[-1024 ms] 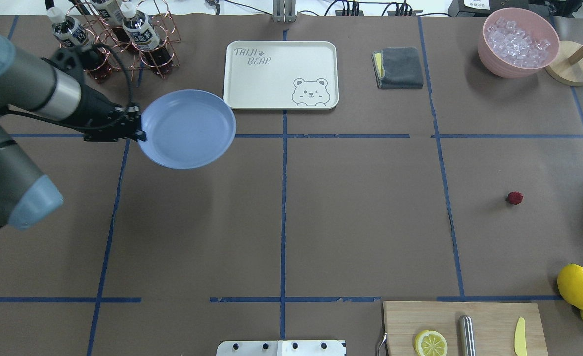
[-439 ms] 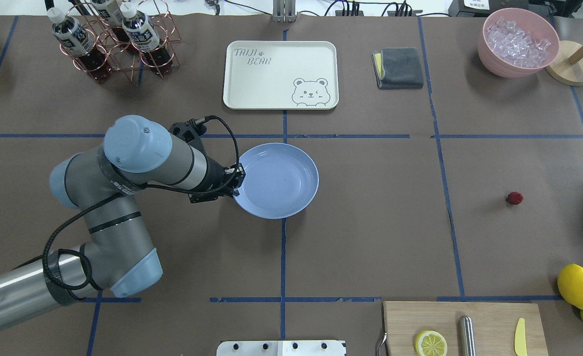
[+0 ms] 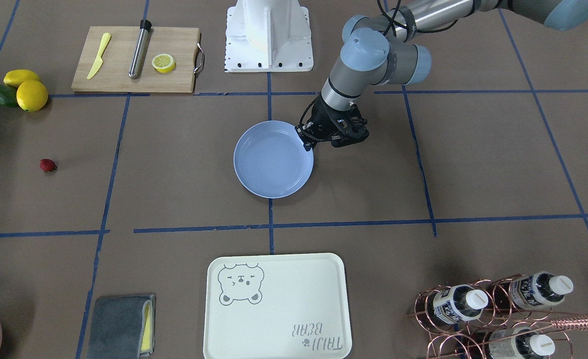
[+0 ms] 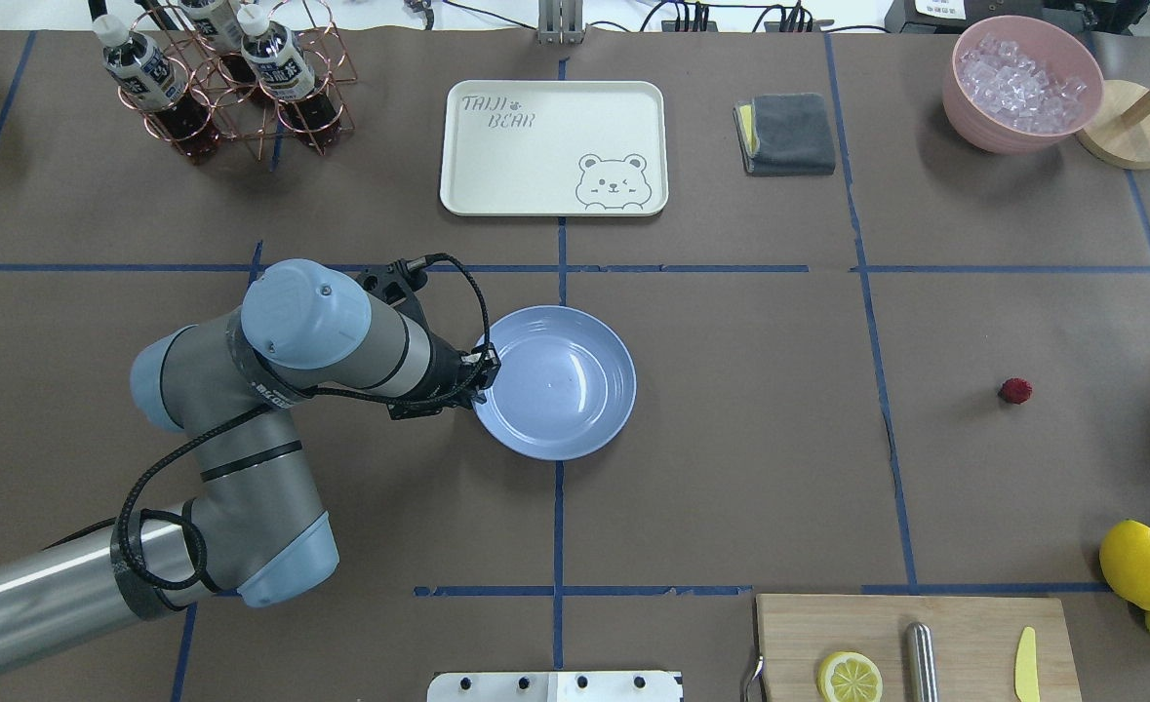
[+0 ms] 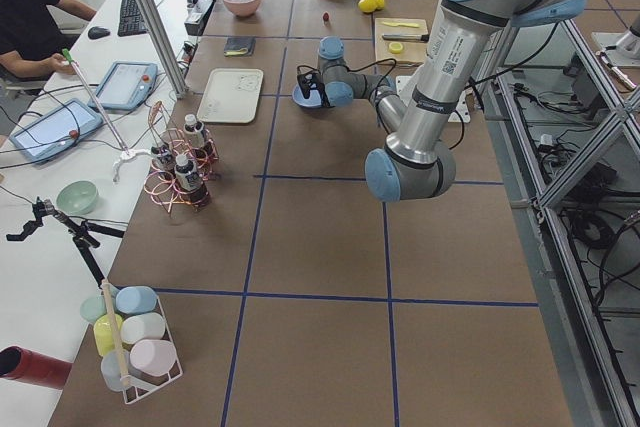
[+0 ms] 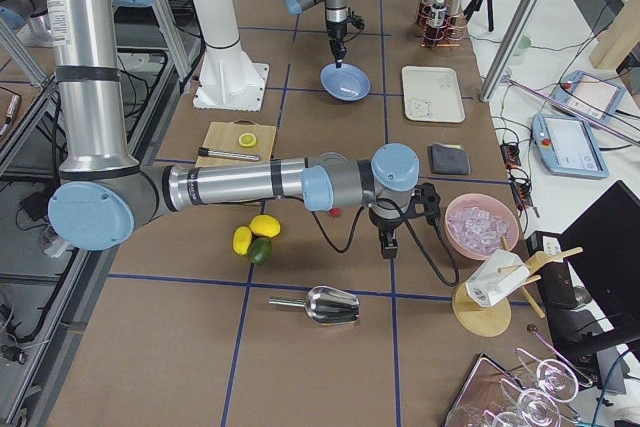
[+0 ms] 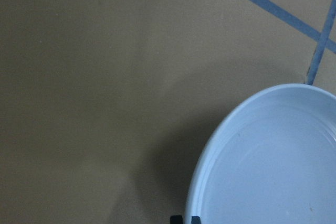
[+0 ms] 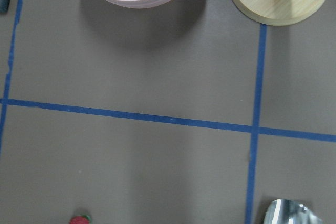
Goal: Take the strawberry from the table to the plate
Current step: 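Release the plate with the left gripper while the right gripper reaches for the strawberry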
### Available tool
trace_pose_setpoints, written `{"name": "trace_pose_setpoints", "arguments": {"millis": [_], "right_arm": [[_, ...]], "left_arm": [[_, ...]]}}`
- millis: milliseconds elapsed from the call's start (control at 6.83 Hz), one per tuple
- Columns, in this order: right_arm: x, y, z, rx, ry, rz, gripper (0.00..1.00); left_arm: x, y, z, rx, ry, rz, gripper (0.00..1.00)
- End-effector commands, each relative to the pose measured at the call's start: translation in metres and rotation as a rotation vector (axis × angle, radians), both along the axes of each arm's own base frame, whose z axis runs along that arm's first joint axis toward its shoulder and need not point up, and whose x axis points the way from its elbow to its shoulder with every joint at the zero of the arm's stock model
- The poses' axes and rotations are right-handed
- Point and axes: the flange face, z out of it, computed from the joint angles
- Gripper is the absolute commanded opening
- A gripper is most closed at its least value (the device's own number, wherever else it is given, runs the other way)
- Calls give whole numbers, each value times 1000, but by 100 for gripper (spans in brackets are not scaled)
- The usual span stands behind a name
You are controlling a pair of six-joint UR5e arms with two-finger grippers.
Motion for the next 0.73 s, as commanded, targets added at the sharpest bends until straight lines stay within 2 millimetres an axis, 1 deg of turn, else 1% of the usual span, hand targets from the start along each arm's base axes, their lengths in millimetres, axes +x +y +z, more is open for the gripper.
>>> {"name": "trace_pose_setpoints", "arguments": {"millis": [0,146,293,439,585], "right_arm": [[-92,19,-83,-72,-24,50,100],[-136,30,-100,-85,1,76,100],[-183,42,-103,-71,26,101,100],[-222,56,-100,-61,56,109,100],[-231,73,-77,-67,108,97,100]], "left_arm": [[-3,-3,1,24,-9,-28,100],[-8,-4,-3,26,-3,-33,100],[-23,-18,-9,33,2,-55,100],[-45,-36,-12,50,-11,-79,100],[-71,-48,-21,90,-63,-77,100]]}}
